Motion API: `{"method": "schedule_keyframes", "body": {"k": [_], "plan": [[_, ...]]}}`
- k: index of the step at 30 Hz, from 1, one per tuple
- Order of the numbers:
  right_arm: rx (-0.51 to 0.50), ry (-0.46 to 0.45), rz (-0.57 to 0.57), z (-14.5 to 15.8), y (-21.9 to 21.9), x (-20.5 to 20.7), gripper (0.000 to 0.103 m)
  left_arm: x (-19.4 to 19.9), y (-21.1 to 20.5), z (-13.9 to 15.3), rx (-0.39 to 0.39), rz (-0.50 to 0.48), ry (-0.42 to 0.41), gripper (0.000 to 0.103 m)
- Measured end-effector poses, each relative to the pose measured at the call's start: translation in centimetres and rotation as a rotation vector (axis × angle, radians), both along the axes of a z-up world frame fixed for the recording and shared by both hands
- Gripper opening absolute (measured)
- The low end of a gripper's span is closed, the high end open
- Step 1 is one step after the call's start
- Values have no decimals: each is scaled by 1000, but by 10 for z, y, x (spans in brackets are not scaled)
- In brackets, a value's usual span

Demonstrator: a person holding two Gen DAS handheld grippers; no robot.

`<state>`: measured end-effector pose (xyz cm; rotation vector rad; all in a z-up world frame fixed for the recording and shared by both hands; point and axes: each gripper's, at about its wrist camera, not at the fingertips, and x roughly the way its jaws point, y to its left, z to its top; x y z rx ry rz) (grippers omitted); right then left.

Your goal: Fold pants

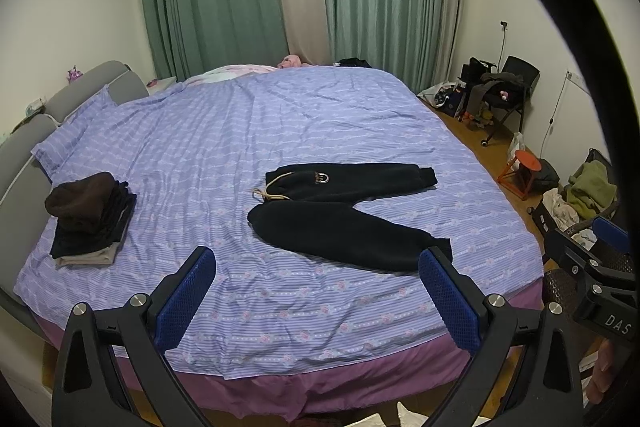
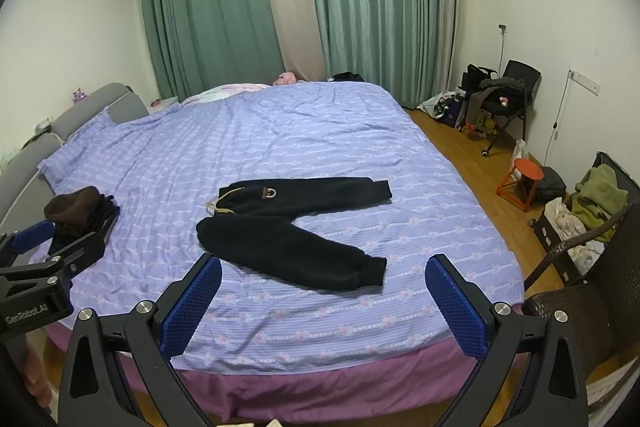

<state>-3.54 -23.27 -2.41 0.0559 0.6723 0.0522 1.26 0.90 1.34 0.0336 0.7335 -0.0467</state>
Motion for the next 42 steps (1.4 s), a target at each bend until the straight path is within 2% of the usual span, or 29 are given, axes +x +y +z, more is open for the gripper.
{"method": "schedule_keyframes", "body": {"k": [19, 28, 32, 39, 42], "plan": [[-12, 23, -16, -1, 12, 13, 102, 5, 4, -12, -4, -10, 14, 103], [-26, 71, -64, -15, 32, 41, 102, 41, 28, -30, 28, -23, 52, 103], [-18, 117, -111, -38, 45, 63, 102, 72, 49, -58, 48, -25, 92, 103], [56, 241, -230, -121, 55, 116, 102, 139, 77, -128, 87, -54, 134, 103], [97, 281, -299, -160, 49, 134, 103, 171, 85, -162, 59, -41, 156, 103]]}}
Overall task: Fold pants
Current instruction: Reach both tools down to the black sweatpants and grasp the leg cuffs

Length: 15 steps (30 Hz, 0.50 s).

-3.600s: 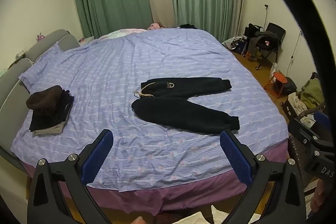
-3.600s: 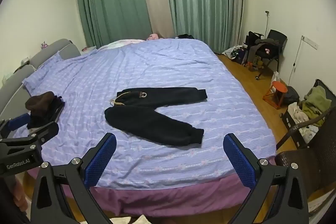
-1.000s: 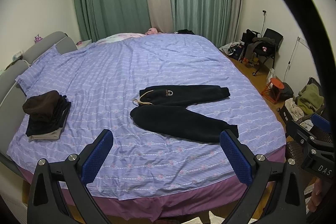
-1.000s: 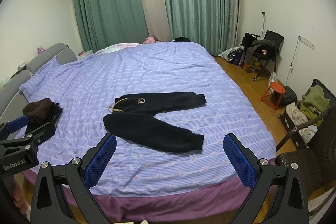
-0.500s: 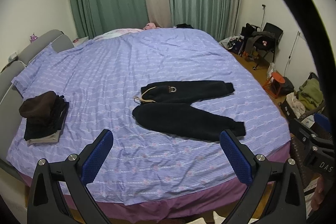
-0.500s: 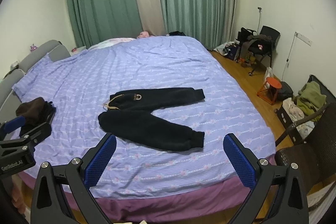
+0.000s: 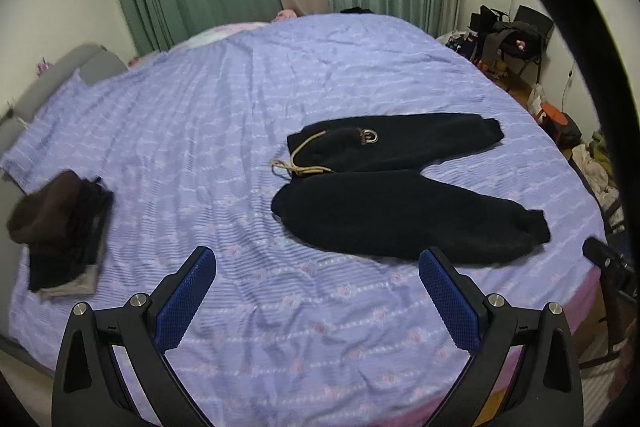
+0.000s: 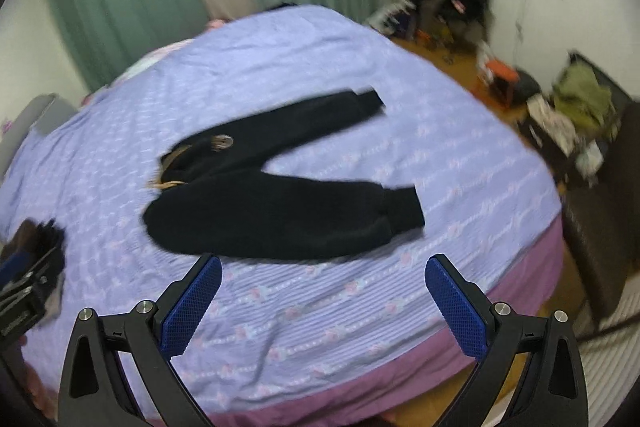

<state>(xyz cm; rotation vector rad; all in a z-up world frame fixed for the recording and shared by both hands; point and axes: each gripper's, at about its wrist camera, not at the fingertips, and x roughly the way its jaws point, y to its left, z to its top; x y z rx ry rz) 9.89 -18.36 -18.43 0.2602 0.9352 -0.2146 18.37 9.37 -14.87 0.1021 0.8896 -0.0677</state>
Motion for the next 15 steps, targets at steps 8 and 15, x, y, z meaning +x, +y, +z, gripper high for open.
{"method": "schedule_keyframes", "body": {"k": [8, 15], "plan": [[102, 119, -155, -110, -32, 46, 102, 74, 5, -103, -91, 67, 51, 102], [144, 134, -231, -175, -54, 76, 99, 116, -2, -172, -146, 97, 126, 93]]}}
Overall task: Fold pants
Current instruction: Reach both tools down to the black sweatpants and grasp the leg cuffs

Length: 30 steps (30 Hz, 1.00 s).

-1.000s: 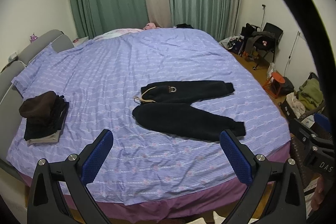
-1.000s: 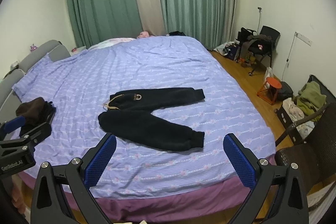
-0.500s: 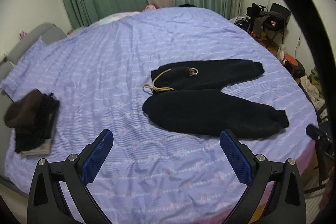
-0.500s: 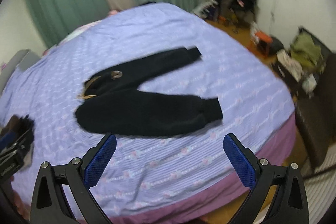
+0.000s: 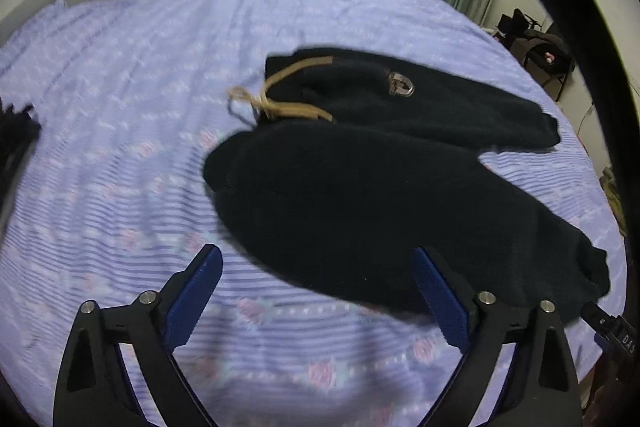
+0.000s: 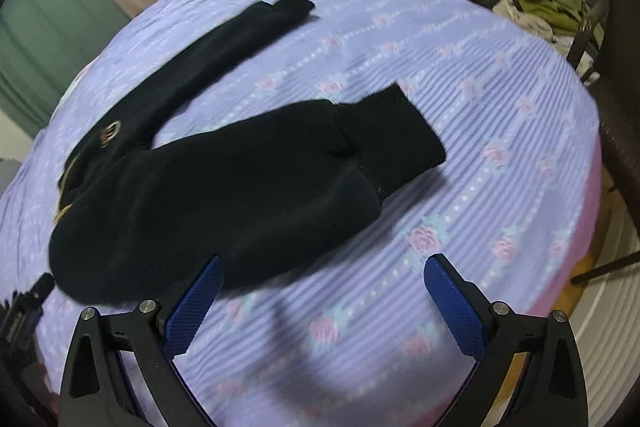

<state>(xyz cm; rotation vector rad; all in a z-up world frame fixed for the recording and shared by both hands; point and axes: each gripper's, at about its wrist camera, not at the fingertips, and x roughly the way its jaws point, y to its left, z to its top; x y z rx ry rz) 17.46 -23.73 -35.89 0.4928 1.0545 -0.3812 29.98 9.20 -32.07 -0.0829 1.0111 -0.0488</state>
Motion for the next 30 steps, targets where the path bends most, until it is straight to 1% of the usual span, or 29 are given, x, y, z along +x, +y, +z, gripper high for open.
{"method": "schedule_keyframes", "body": {"k": [2, 4, 5, 8, 9, 10, 11, 12, 13, 14, 15, 16, 17, 19, 21, 23, 26, 28, 29, 30], "plan": [[11, -7, -11, -11, -5, 6, 96, 9, 2, -18, -44, 15, 39, 88], [25, -3, -29, -23, -9, 13, 89, 14, 6, -32, -89, 33, 77, 84], [38, -7, -33, -26, -10, 15, 88, 15, 7, -39, -109, 40, 97, 81], [52, -9, -30, -32, -10, 19, 79, 17, 7, -49, -153, 61, 127, 74], [54, -9, -25, -32, -10, 21, 72, 18, 7, -49, -163, 68, 125, 70], [59, -13, -17, -31, -10, 23, 62, 19, 8, -48, -173, 79, 119, 61], [63, -13, -8, -29, -10, 23, 57, 19, 9, -45, -178, 91, 115, 51], [57, -14, 0, -27, -9, 23, 45, 19, 10, -42, -180, 103, 111, 45], [47, -20, 13, -22, -8, 24, 33, 19, 11, -39, -183, 112, 104, 34], [40, -19, 25, -18, -9, 26, 29, 19, 11, -35, -183, 119, 100, 30], [44, -25, 34, -14, -10, 26, 23, 19, 11, -29, -180, 119, 94, 28], [49, -37, 38, -8, -11, 26, 19, 18, 10, -25, -173, 114, 85, 26], [54, -51, 40, -1, -12, 26, 18, 18, 7, -20, -160, 105, 75, 23], [78, -87, 44, 18, -16, 27, 16, 16, 3, -4, -139, 87, 43, 22], [92, -140, 48, 43, -19, 24, 15, 17, -3, 18, -113, 62, -3, 21], [102, -194, 45, 70, -24, 29, 14, 20, -9, 35, -103, 47, -45, 20], [112, -271, 35, 101, -33, 50, 14, 39, -14, 60, -98, 38, -105, 20], [111, -310, 36, 120, -34, 68, 13, 56, -18, 69, -92, 33, -134, 18], [112, -336, 40, 128, -35, 83, 13, 68, -19, 73, -98, 36, -147, 17], [111, -344, 41, 131, -37, 96, 13, 78, -19, 74, -109, 38, -155, 17]]}}
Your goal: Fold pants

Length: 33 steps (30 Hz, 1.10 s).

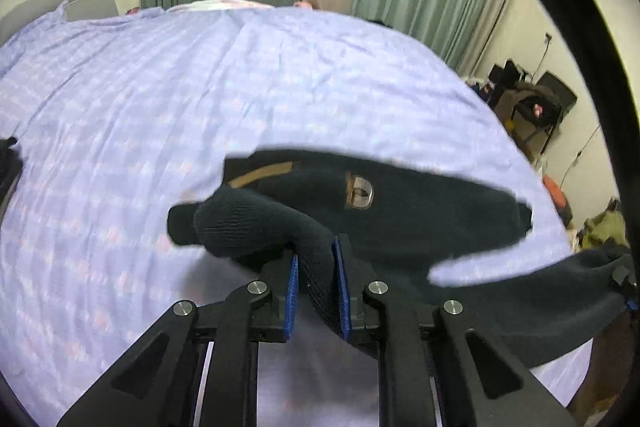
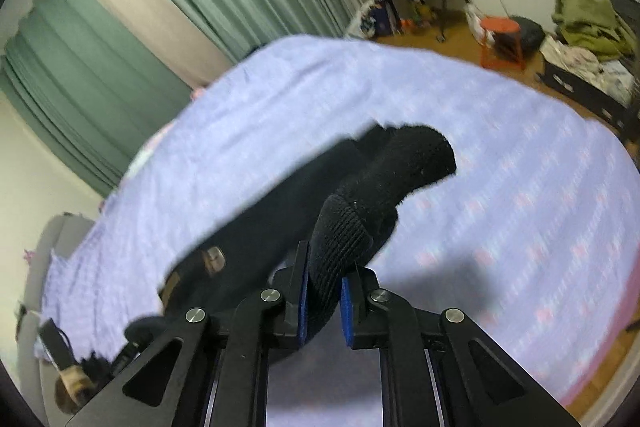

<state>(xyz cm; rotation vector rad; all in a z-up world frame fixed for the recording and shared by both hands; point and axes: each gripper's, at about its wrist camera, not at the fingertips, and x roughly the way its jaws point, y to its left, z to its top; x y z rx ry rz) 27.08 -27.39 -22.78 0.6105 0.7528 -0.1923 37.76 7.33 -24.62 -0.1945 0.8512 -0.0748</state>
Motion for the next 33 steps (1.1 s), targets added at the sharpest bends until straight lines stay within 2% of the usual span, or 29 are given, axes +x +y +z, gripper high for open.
{"method": "schedule_keyframes", "body": {"k": [7, 11, 15, 16, 17, 18, 20, 21, 22, 24, 26, 27, 30, 33], "plan": [[0, -42, -12, 9, -13, 109, 12, 84, -11, 4, 22, -29, -25, 15], [-11, 11, -12, -18, -19, 171, 12, 130, -16, -13, 74, -53, 13, 16], [-77, 97, 10, -48, -15, 216, 13, 159, -20, -30, 91, -71, 78, 20], [-91, 130, 23, -56, -14, 224, 15, 166, -20, -33, 94, -76, 103, 27], [-99, 151, 35, -62, -13, 229, 16, 171, -19, -34, 98, -79, 116, 44], [-131, 182, 42, -64, -10, 235, 20, 171, -18, -29, 95, -84, 105, 54], [-185, 160, 59, -56, -6, 225, 35, 164, -18, -5, 95, -96, 32, 81], [-210, 125, 69, -47, -2, 216, 50, 160, -18, 9, 99, -109, -13, 89], [-236, 94, 72, -38, -1, 205, 66, 154, -15, 28, 118, -139, -71, 102], [-345, 8, 53, -14, 11, 176, 81, 144, -8, 47, 160, -169, -141, 103], [-429, -87, 64, 4, 27, 147, 84, 139, 8, 55, 220, -195, -171, 103], [-440, -94, 98, 6, 34, 140, 84, 138, 17, 51, 240, -202, -169, 103], [-503, -40, 233, -4, 67, 122, 84, 136, 32, 26, 279, -219, -93, 101], [-526, -7, 361, -33, 99, 108, 84, 135, 35, -10, 226, -220, 17, 93]]}}
